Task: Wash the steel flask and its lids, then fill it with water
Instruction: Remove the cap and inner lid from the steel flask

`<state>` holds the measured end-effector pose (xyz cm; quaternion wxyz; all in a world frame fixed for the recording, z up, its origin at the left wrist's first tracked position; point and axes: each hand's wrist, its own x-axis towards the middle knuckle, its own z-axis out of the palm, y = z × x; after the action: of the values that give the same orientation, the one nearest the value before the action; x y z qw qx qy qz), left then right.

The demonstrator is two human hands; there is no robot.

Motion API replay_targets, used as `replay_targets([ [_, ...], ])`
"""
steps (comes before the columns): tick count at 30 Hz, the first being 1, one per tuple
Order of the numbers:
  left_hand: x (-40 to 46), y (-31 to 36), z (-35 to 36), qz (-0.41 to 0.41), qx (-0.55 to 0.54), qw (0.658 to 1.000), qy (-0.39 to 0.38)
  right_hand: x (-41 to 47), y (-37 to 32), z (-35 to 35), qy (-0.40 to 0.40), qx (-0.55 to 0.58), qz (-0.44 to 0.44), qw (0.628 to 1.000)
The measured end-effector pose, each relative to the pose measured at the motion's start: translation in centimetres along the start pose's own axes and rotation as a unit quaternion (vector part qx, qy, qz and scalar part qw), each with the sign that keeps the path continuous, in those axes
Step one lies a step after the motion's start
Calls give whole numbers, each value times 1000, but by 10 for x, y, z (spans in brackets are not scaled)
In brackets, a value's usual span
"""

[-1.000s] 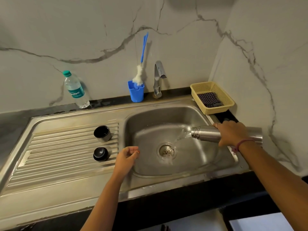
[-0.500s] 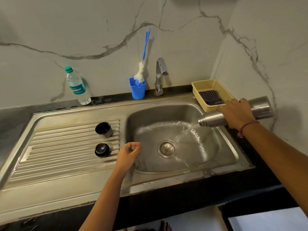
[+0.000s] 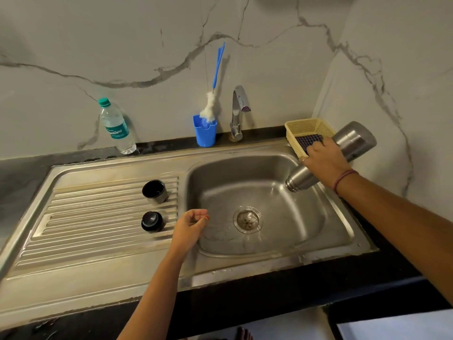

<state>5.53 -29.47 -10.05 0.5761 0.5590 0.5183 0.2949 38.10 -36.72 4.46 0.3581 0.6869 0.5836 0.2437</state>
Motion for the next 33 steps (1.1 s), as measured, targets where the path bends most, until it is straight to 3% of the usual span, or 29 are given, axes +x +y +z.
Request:
replay_targets([
  [14, 7, -7, 6, 0, -3, 1000, 7, 9, -13, -19, 9, -31, -66, 997],
  [33, -7, 1, 15, 3, -13, 1000, 5, 8, -27, -17, 5, 25, -88, 996],
])
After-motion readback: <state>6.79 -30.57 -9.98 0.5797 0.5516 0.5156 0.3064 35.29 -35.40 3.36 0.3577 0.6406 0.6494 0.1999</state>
